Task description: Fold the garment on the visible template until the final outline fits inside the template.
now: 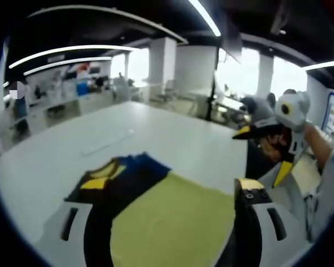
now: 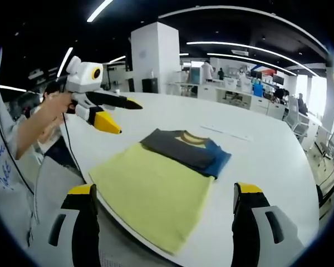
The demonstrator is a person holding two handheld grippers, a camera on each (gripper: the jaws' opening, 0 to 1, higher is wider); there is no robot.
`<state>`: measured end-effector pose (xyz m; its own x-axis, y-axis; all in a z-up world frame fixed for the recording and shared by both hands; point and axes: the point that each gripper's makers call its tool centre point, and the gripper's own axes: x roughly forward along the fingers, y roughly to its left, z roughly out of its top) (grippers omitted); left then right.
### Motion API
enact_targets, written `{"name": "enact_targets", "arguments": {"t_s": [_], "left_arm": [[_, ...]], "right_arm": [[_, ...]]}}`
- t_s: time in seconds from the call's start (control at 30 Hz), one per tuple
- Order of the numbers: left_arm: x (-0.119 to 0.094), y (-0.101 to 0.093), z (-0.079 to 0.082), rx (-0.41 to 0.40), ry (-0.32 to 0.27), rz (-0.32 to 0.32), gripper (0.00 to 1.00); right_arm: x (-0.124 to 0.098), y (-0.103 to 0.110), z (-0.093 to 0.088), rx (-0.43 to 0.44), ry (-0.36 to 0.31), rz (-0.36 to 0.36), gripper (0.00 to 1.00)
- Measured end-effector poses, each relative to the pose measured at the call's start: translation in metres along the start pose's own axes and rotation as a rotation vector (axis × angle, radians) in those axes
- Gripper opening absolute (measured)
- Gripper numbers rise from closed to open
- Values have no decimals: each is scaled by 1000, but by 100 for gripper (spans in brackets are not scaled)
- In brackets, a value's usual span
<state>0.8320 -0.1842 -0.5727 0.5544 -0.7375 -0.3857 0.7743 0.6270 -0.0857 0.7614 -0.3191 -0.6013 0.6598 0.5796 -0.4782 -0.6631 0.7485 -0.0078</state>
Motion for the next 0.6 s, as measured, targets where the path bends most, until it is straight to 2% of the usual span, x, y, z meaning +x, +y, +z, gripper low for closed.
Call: {"name": "enact_targets", "arguments": {"t_s": [0.1, 0.17, 0.6], "left_arm": [[-7, -4, 2, 4, -15, -9, 89], [-10, -14, 1, 13, -14, -6, 89], [-41, 2, -6, 5, -38, 21, 92]], "right_arm": [[1, 1, 2, -5, 1, -5, 100], [1, 1, 3, -6, 3, -10, 100], [9, 10, 9, -30, 13, -17, 100]]}}
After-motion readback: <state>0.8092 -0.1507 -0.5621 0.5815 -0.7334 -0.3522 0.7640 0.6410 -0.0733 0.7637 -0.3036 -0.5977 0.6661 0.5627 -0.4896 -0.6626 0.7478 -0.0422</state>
